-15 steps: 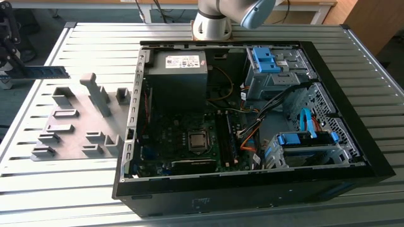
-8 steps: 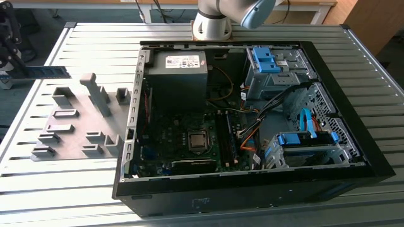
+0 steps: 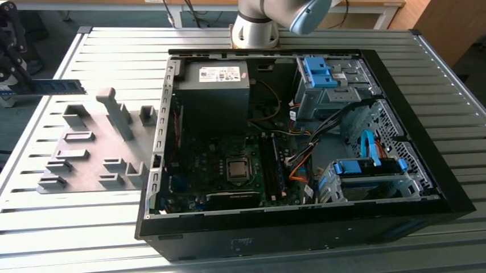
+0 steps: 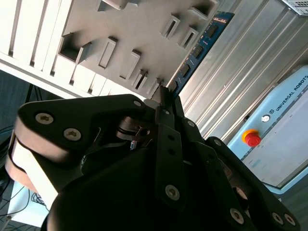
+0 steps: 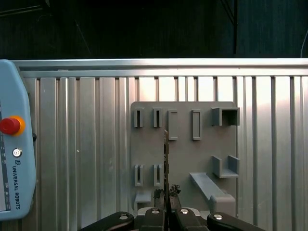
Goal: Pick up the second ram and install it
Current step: 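Pick up the second ram and move it above second insertion slot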
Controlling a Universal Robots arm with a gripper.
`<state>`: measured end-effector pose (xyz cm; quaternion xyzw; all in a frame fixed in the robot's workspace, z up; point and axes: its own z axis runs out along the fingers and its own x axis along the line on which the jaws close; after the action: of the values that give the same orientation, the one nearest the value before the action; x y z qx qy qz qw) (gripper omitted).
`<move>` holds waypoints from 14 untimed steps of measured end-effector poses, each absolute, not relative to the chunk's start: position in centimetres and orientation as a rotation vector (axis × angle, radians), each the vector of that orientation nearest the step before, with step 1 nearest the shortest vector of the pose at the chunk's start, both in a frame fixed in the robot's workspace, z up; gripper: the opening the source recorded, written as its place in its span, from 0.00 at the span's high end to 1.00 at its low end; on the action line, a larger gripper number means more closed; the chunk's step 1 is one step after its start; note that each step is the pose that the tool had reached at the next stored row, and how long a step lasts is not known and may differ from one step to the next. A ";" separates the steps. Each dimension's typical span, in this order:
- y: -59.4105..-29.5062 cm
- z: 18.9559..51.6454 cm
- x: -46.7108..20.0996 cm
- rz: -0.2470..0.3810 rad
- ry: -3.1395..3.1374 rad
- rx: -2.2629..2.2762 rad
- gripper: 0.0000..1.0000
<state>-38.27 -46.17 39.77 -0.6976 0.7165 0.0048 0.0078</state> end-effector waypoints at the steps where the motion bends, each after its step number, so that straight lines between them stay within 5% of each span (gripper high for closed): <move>1: -46.2 39.8 -38.3 0.015 2.240 -2.181 0.86; 14: -46.2 39.8 -37.7 0.015 2.240 -2.181 0.86</move>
<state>-37.66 -46.17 39.77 -0.6976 0.7165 0.0048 0.0078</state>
